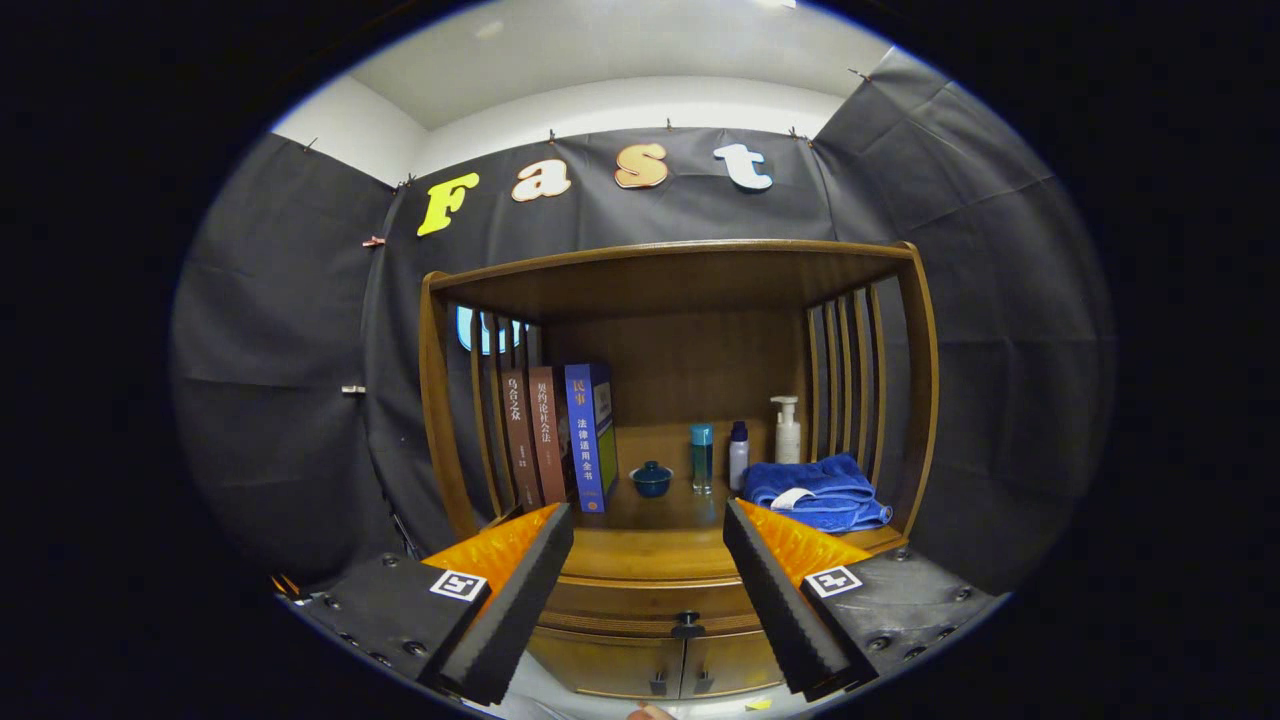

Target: Pull open the drawer, take out the items inside it, and place them on the countertop above the cabinet.

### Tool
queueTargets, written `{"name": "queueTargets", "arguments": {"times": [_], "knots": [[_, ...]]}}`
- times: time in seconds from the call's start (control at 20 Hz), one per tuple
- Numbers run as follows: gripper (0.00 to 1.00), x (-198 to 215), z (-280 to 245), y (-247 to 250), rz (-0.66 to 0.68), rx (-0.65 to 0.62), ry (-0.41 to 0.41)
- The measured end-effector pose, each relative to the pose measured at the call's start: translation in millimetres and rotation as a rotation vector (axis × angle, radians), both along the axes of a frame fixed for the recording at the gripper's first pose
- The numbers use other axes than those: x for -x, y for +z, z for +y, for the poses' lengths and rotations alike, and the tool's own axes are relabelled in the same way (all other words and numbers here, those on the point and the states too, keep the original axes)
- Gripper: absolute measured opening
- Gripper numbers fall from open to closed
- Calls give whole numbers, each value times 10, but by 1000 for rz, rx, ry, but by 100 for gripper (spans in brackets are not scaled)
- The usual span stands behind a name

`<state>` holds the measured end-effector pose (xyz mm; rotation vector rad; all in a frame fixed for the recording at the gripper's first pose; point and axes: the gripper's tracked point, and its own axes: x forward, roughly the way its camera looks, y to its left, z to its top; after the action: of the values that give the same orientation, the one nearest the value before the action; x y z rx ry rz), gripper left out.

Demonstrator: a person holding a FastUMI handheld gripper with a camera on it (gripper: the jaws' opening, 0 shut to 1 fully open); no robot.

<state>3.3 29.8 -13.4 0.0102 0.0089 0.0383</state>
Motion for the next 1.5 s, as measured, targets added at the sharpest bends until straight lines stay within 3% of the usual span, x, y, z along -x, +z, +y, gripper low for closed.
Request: {"name": "queueTargets", "arguments": {"times": [0.4,1.0,1.5], "knots": [[99,-141,-89,-454,81,-30,-27],[100,-630,-258,-1752,332,3,-41],[98,-939,-511,-2520,435,-18,-116]]}}
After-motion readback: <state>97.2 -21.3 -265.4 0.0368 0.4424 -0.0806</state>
